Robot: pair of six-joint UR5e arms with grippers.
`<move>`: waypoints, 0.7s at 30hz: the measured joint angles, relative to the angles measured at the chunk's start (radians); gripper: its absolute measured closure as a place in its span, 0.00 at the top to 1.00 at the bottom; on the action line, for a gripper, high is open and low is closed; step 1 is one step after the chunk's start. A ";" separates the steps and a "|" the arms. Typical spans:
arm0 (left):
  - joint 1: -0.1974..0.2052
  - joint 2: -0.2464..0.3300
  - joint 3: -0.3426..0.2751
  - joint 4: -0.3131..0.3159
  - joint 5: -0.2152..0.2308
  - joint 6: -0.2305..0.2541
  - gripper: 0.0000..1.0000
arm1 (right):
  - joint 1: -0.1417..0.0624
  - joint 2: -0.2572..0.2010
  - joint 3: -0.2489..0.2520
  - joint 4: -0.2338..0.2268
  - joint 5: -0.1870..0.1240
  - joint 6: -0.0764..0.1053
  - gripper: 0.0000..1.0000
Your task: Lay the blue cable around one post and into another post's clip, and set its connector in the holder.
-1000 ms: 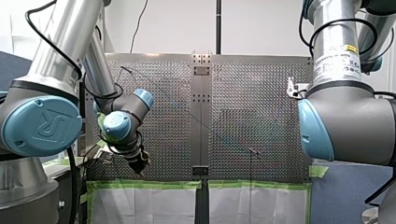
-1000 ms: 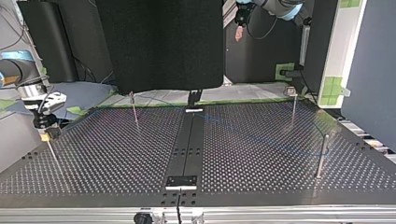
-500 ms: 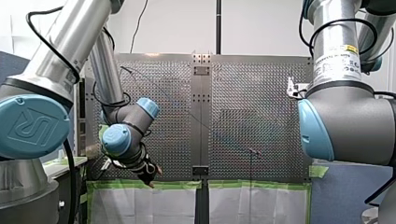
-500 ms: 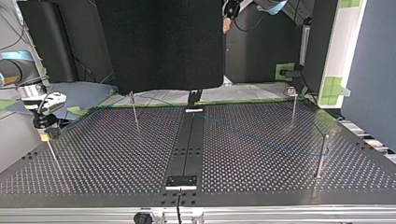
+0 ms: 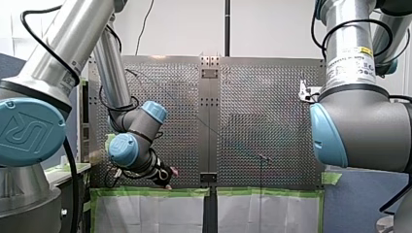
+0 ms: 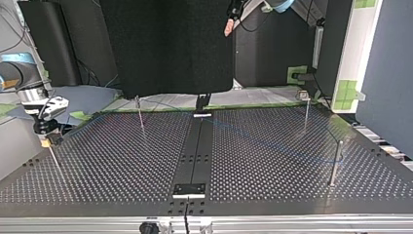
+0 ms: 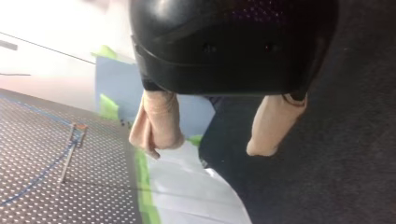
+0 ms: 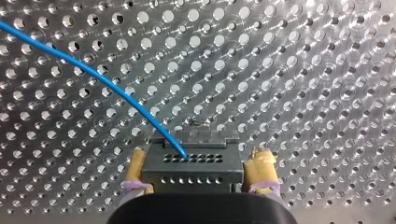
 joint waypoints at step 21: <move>-0.004 0.000 -0.001 0.180 0.002 -0.003 1.00 | 0.003 0.001 0.001 0.002 0.007 0.000 0.89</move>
